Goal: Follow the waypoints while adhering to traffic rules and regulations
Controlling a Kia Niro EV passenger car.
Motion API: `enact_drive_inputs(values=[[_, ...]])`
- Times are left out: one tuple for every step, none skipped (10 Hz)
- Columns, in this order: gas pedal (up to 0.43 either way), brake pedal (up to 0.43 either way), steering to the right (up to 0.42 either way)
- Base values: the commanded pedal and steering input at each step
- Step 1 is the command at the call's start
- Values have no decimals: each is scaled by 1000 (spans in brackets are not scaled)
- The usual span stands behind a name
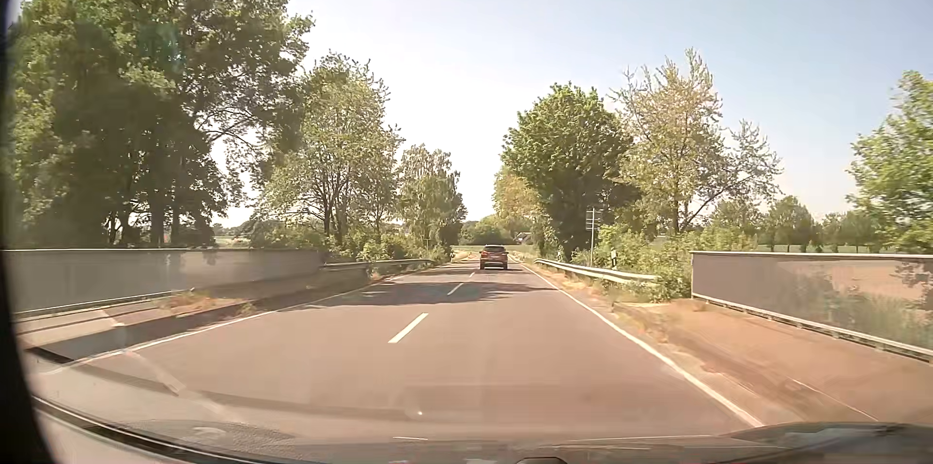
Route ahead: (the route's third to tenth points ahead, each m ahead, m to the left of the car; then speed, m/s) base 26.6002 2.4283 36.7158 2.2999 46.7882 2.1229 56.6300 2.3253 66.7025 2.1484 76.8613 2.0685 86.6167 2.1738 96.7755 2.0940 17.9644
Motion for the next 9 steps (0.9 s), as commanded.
enact_drive_inputs(values=[[79,0,0],[67,0,0],[47,0,0],[47,0,0],[47,0,0],[59,0,0],[67,0,0],[67,0,0],[110,0,0]])
